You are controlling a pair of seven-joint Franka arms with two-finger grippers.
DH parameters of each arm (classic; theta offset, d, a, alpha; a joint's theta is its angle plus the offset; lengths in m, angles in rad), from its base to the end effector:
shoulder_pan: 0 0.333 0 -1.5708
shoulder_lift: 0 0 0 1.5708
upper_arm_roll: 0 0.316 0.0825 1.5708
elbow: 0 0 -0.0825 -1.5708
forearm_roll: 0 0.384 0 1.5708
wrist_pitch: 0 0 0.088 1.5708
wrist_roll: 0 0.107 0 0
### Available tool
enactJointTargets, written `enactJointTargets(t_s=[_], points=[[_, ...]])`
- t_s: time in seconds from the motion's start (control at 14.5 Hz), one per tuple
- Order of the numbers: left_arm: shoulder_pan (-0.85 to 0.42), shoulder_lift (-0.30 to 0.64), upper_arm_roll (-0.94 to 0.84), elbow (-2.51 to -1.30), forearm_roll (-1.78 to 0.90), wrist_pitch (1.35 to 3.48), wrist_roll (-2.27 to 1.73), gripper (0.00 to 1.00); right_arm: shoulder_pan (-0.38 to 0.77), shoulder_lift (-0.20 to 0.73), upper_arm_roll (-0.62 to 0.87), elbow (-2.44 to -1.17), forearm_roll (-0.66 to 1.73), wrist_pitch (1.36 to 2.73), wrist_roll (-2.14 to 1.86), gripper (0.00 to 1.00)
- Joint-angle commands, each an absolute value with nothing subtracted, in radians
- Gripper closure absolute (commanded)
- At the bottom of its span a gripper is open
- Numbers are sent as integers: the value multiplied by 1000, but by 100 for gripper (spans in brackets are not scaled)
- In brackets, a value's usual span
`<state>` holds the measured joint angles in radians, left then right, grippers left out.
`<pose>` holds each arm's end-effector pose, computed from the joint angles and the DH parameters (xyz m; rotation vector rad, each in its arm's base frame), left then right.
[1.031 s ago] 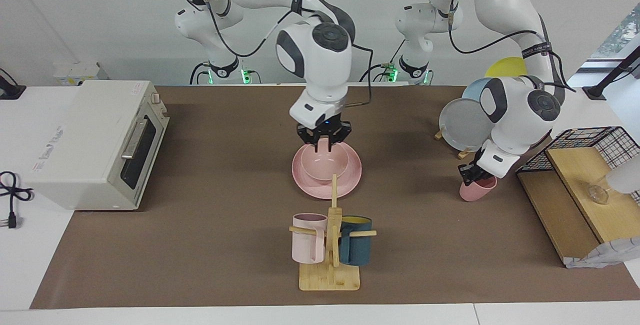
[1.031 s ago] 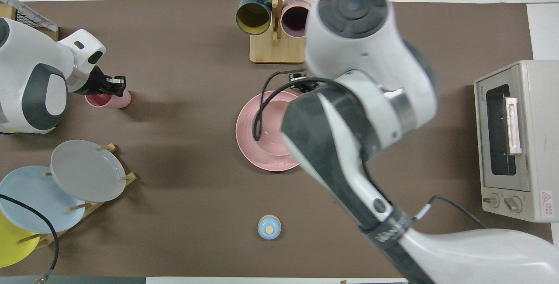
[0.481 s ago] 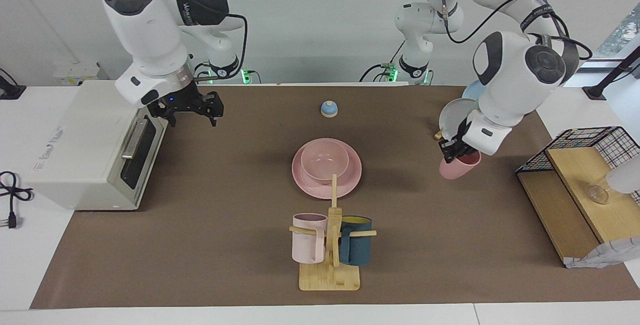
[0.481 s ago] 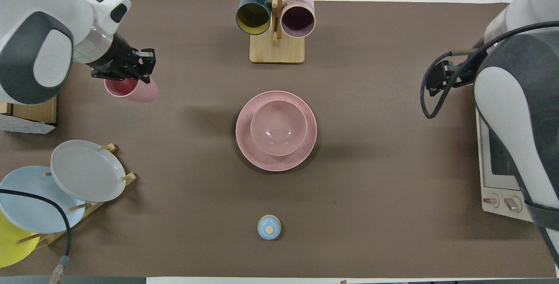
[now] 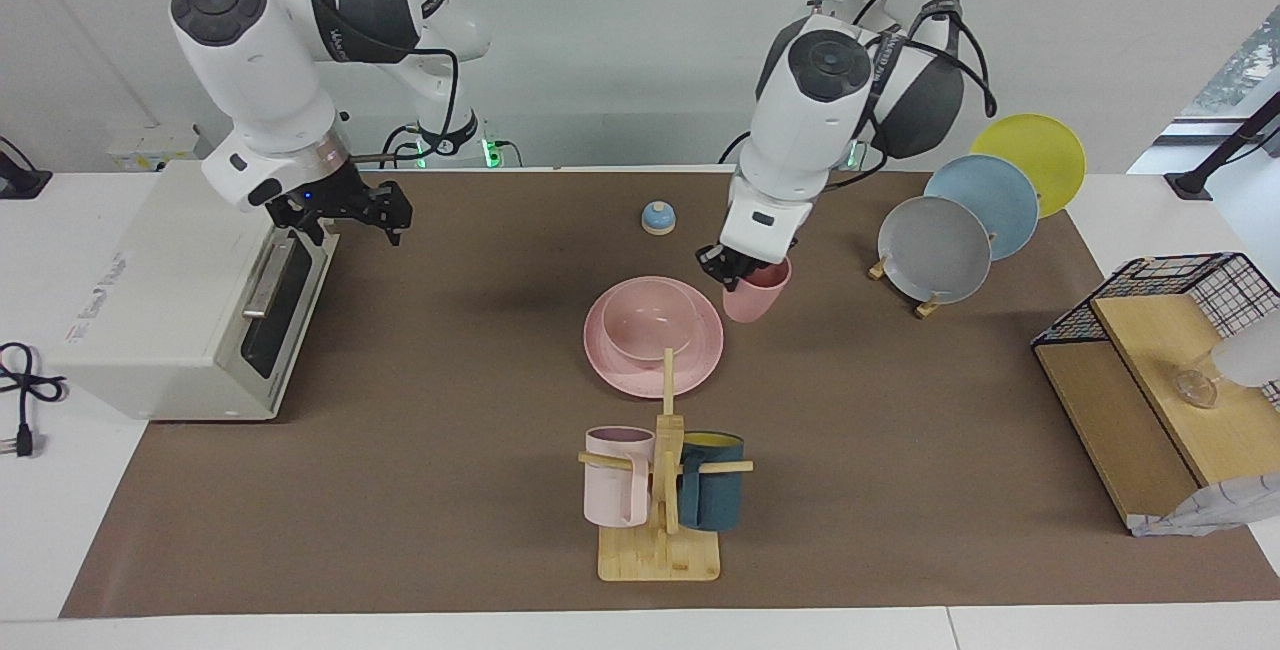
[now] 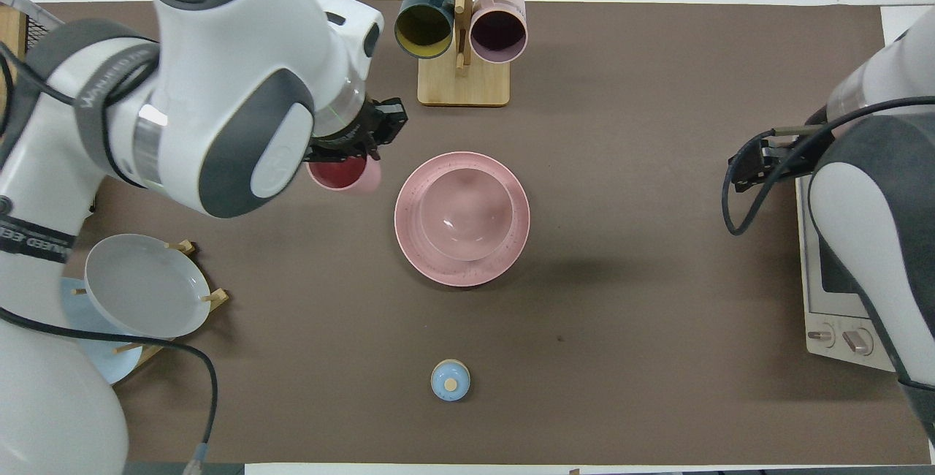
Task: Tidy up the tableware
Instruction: 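Lift the pink cup with the left gripper while the right gripper withdraws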
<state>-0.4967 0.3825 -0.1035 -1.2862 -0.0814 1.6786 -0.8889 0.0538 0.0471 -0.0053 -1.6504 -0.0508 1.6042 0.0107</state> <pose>0.5585 -0.3763 0.5355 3.0084 0.4618 -0.1099 0.5659 0.0222 0.5635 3.0841 0.0646 -0.1416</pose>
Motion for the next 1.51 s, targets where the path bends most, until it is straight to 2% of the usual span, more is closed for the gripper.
enactJointTargets(t_s=[0.0,0.62,0.89,1.44], points=[[-561,399,-84,-1298,-97,1742,-987,100,34,11,-20,-1695,-34,1644,-57,0],[-643,479,-78,-1362,-83,1879,-1123,100,6,-14,-18,-1712,-37,1609,-132,0],[-663,479,-80,-1448,-38,1973,-1164,100,5,-24,-18,-1706,-37,1609,-140,0],[-664,494,-80,-1485,-35,2025,-1166,100,2,-18,-28,-1704,-37,1612,-133,0]])
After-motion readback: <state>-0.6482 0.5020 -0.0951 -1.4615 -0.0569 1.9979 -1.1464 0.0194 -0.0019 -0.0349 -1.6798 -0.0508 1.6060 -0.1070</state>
